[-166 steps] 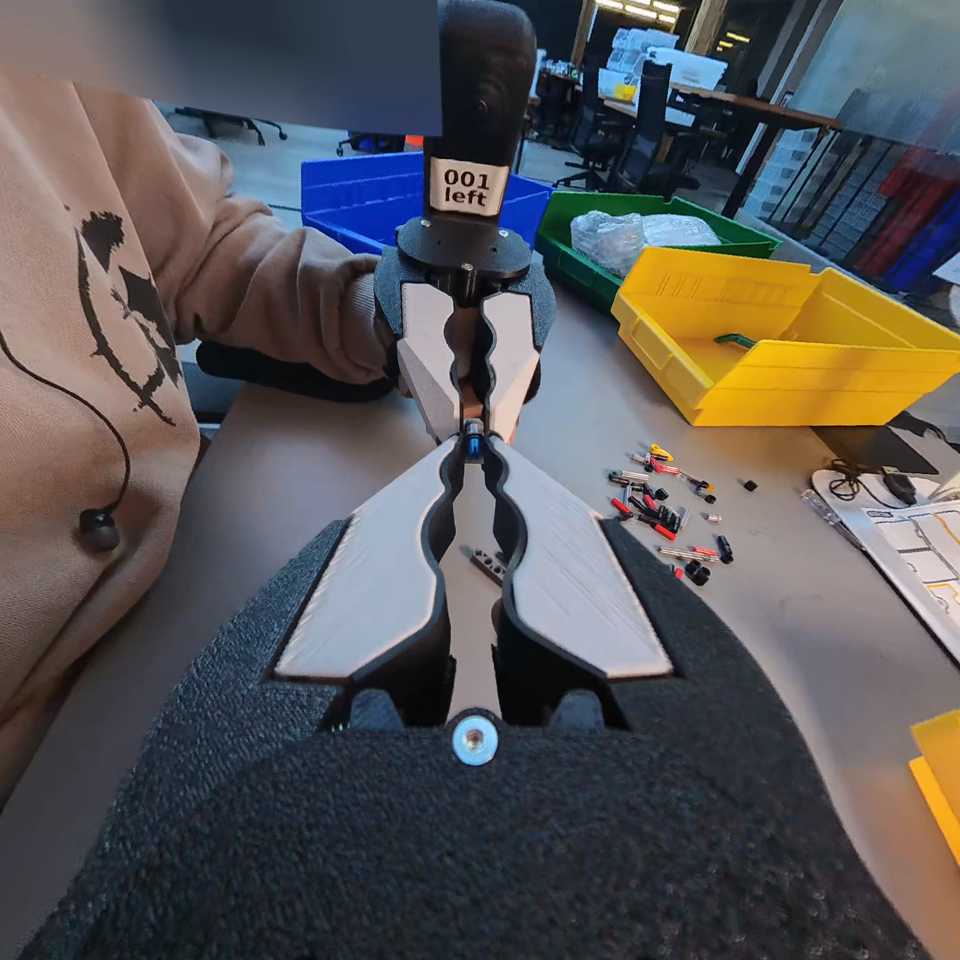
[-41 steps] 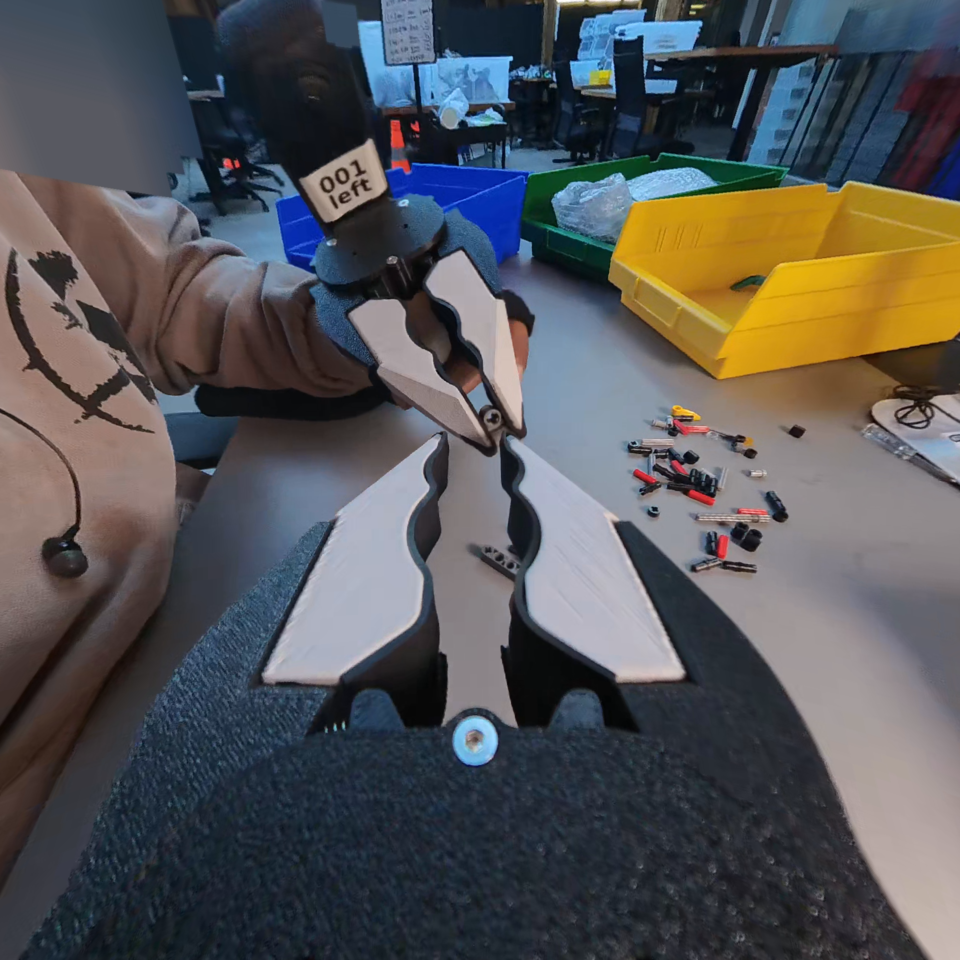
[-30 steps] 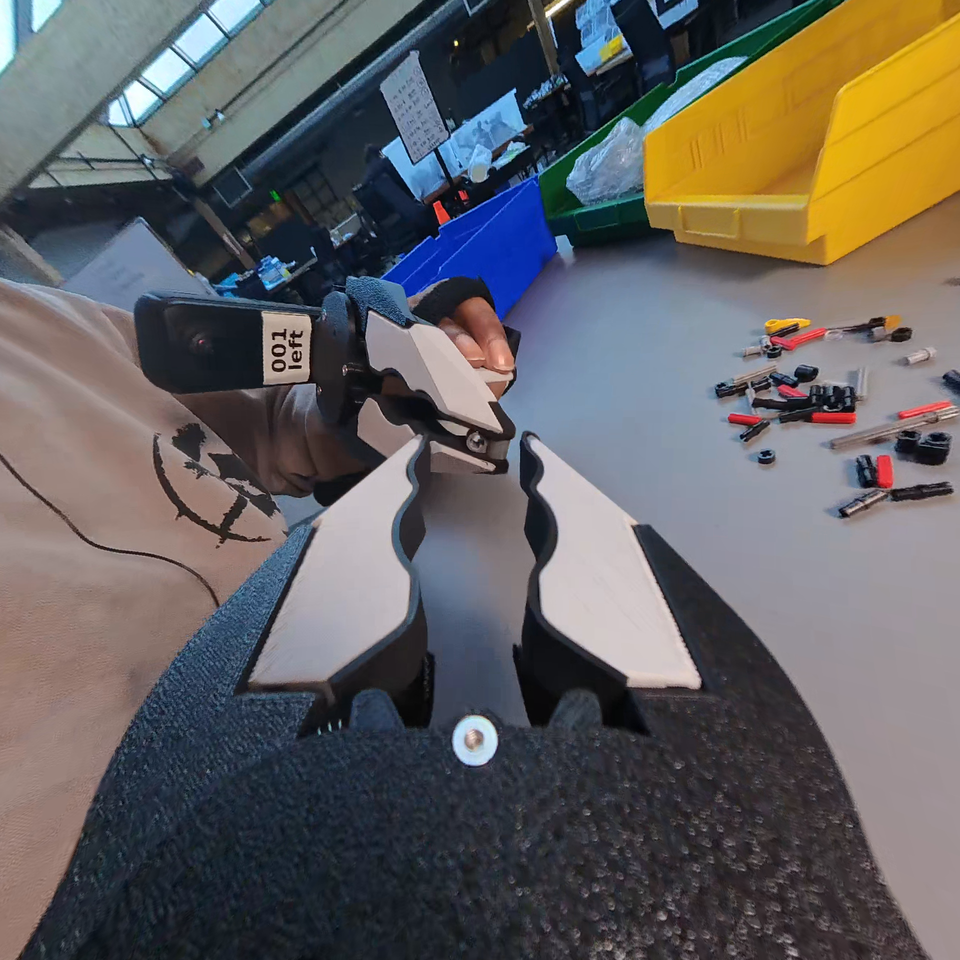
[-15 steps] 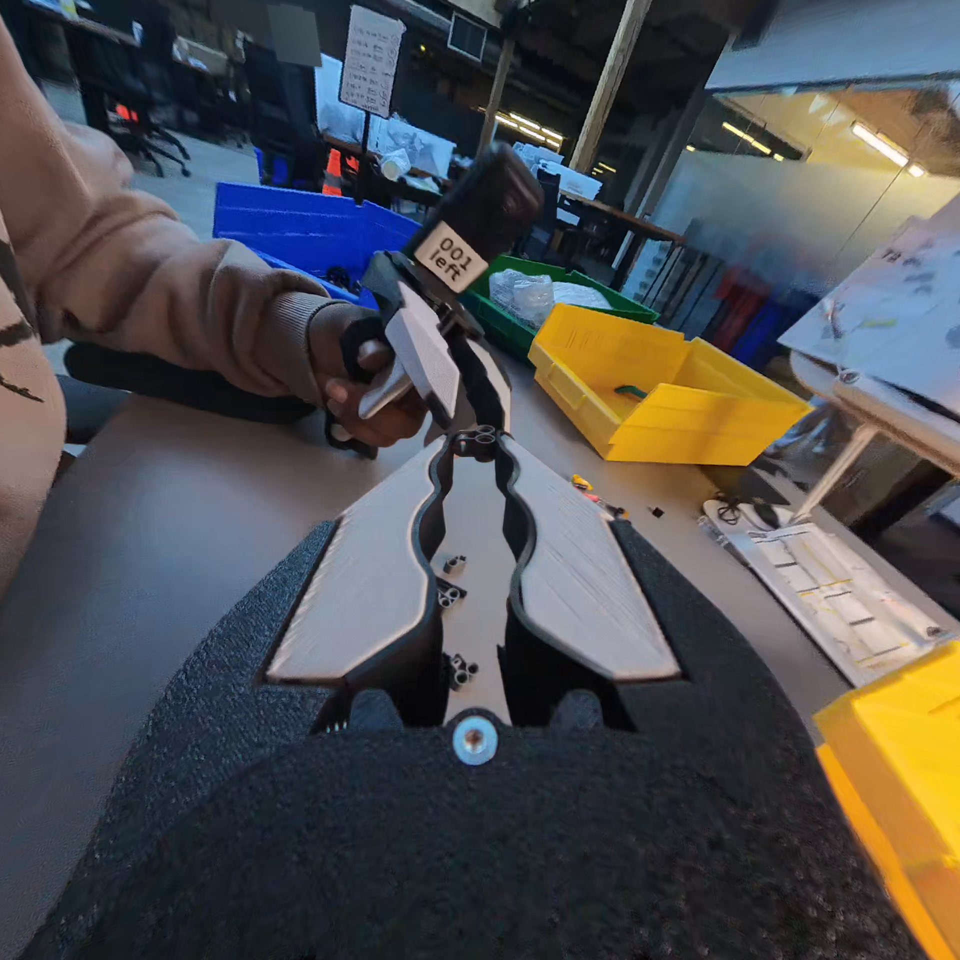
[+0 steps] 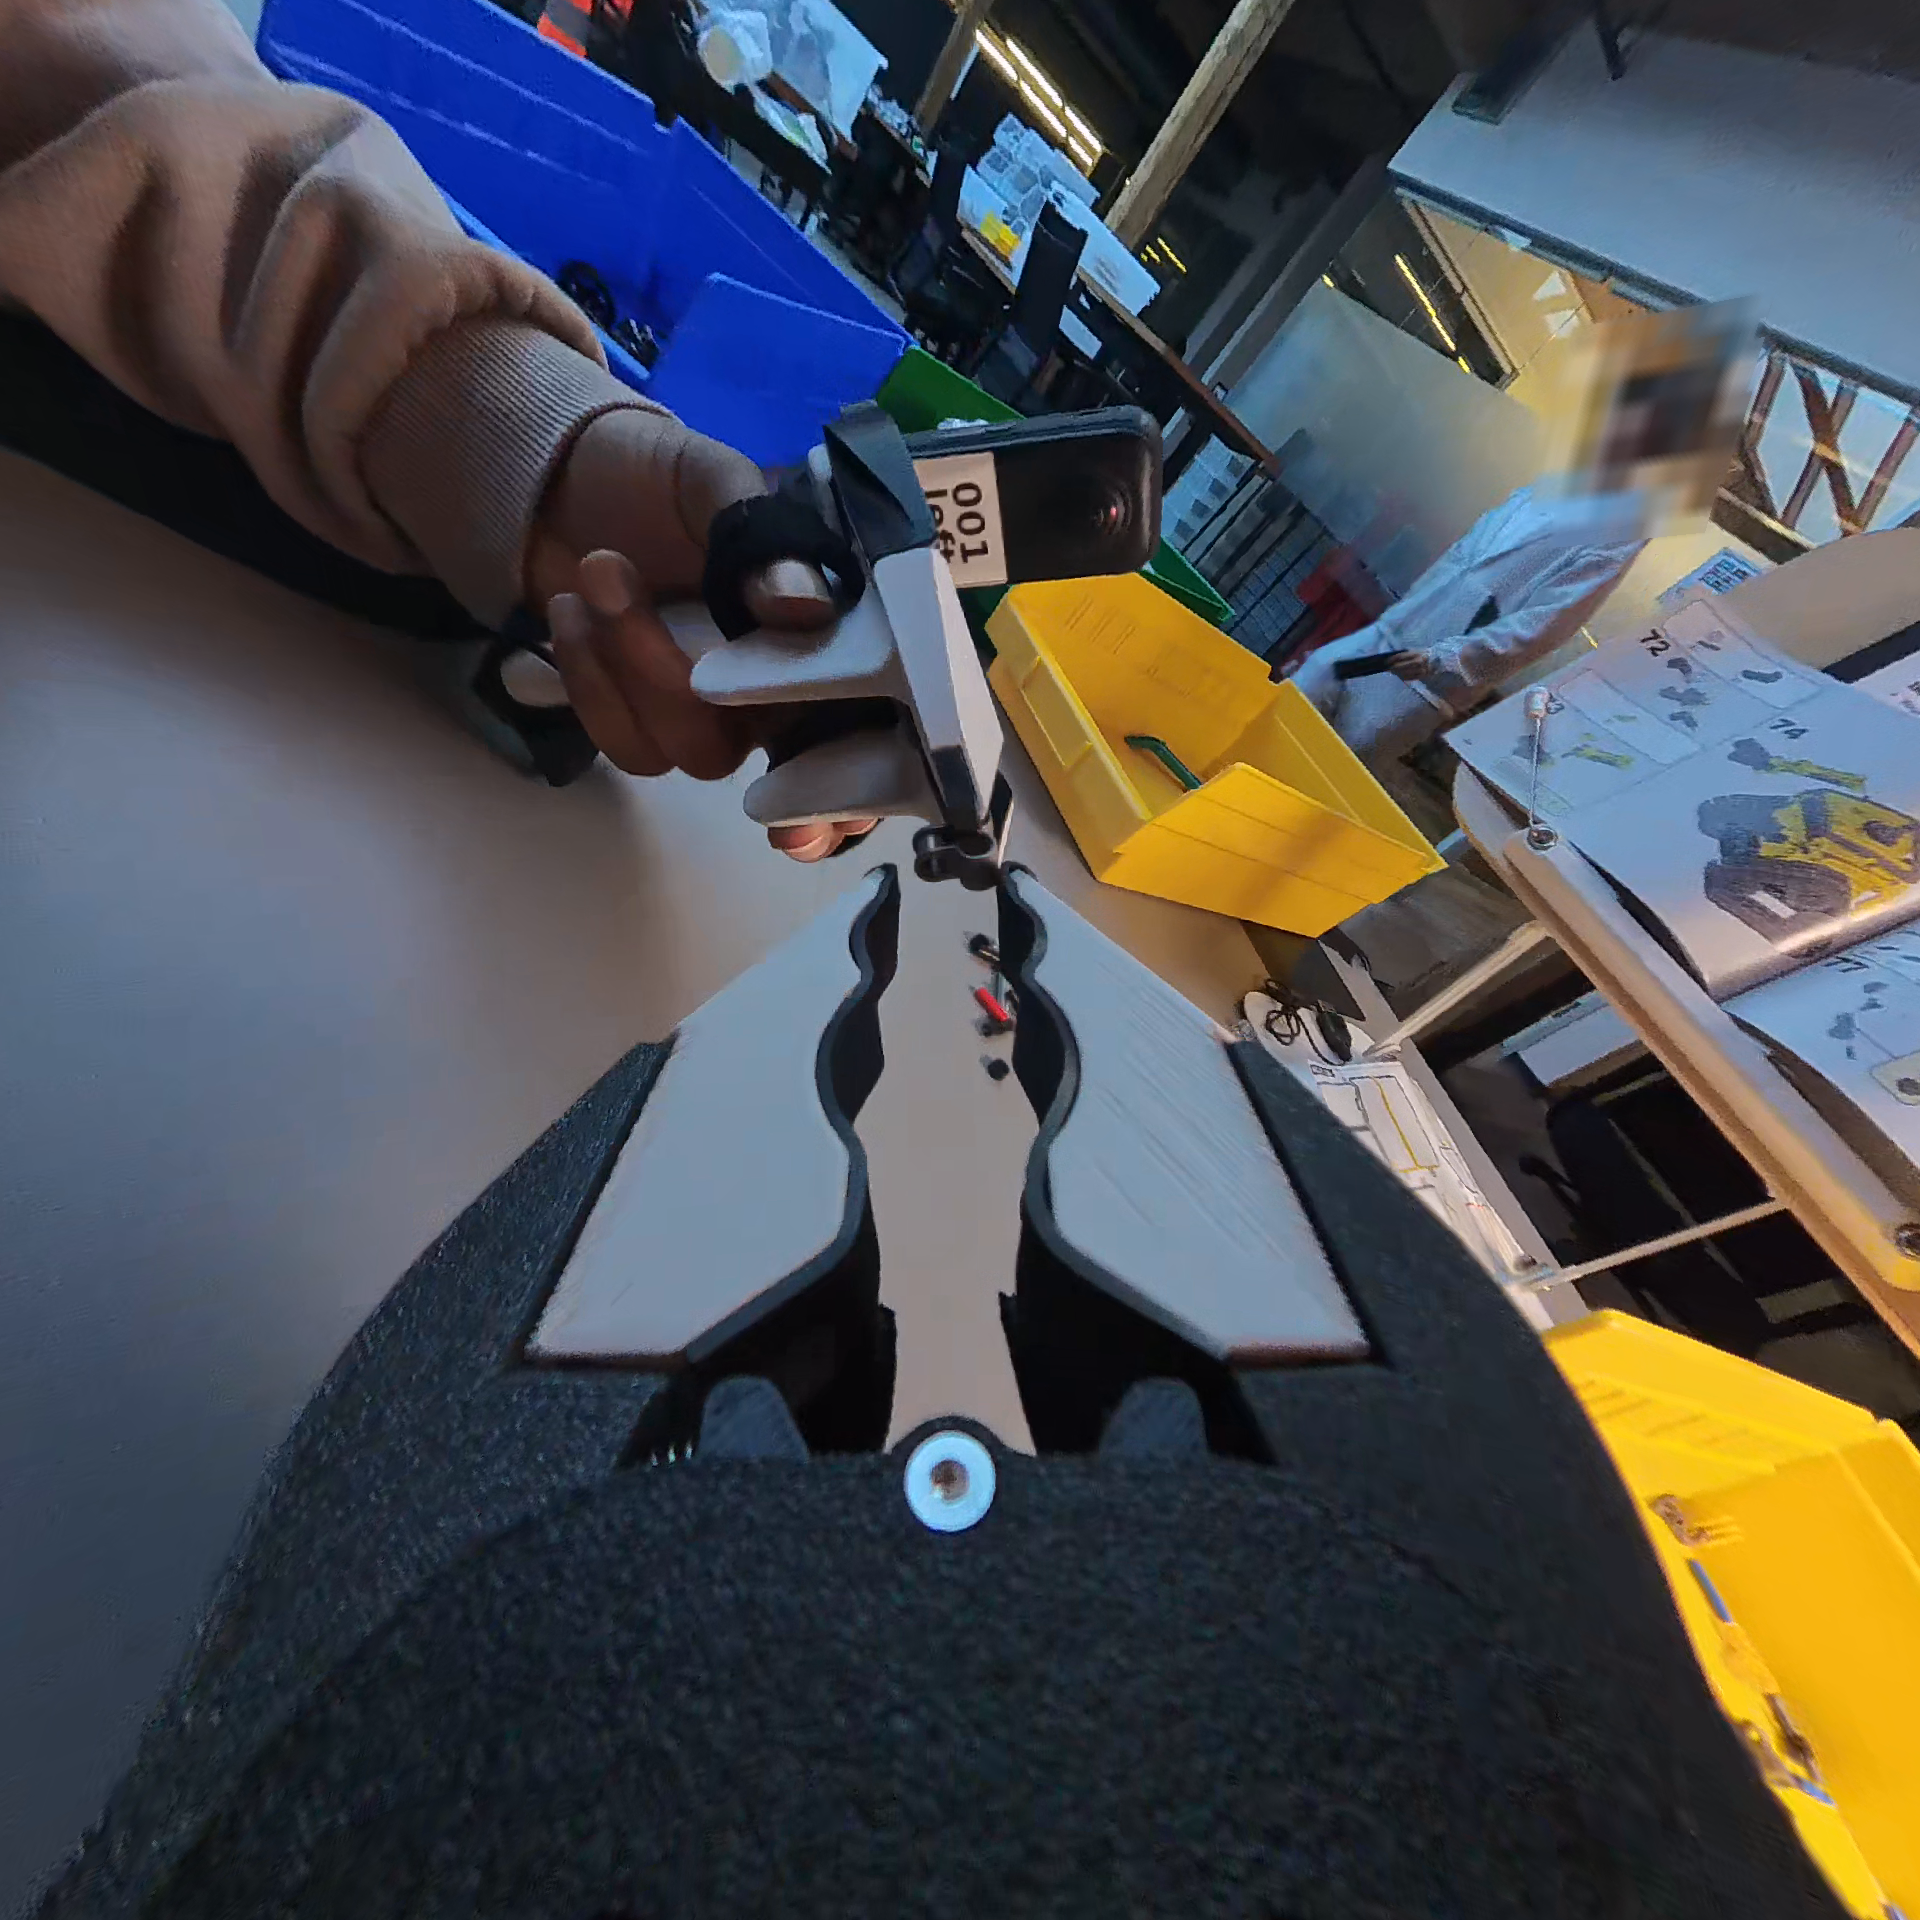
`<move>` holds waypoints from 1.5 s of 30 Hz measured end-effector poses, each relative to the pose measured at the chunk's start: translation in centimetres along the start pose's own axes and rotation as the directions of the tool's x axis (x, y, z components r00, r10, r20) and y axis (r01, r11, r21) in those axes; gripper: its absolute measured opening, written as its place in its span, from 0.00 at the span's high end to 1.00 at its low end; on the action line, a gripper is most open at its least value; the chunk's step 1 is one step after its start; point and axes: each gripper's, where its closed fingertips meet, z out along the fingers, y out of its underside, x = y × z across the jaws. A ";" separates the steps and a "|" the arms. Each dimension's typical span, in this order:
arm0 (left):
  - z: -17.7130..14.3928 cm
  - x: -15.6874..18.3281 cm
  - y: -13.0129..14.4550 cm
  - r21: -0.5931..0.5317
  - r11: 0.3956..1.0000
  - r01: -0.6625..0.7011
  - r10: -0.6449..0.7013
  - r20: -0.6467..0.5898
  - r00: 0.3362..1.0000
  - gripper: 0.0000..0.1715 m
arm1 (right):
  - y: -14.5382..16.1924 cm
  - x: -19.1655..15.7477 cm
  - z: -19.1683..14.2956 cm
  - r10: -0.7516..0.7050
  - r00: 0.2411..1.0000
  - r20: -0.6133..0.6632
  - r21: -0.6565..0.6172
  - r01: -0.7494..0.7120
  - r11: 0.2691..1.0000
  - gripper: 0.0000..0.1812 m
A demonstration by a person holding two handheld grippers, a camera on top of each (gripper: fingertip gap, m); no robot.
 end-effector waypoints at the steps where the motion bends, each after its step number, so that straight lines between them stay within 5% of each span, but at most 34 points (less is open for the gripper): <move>1: 0.0 -0.1 0.0 -0.001 1.000 -0.004 0.004 0.010 1.000 0.96 | 0.1 0.0 0.1 -0.014 1.000 -0.008 -0.012 0.014 1.000 0.91; 9: 0.3 -0.8 0.8 -0.037 0.999 -0.016 0.018 0.054 0.998 0.96 | 1.2 -0.2 0.3 -0.117 0.993 -0.023 -0.089 0.115 0.989 0.93; 19: -0.3 -1.9 0.2 -0.036 0.992 -0.120 0.125 0.171 0.977 0.91 | 2.1 0.6 -0.1 0.080 0.997 -0.006 -0.086 -0.081 0.993 0.96; 30: -1.7 -3.9 0.2 -0.188 0.917 -0.352 0.399 0.375 0.837 0.87 | 6.5 6.2 -2.8 0.358 0.923 -0.144 -0.110 -0.374 0.921 1.00; 34: -3.4 -5.8 -0.9 -0.264 0.873 -0.409 0.487 0.495 0.720 0.87 | 8.2 5.2 -2.0 0.414 0.904 -0.111 -0.201 -0.428 0.881 0.94; 38: -5.4 -7.6 -1.7 -0.300 0.866 -0.399 0.498 0.581 0.644 0.88 | 9.4 4.0 -1.2 0.426 0.902 -0.076 -0.267 -0.430 0.863 0.90; 45: -6.4 -9.2 -2.5 -0.286 0.882 -0.374 0.468 0.626 0.624 0.88 | 9.4 3.9 -1.2 0.422 0.903 -0.074 -0.276 -0.426 0.862 0.90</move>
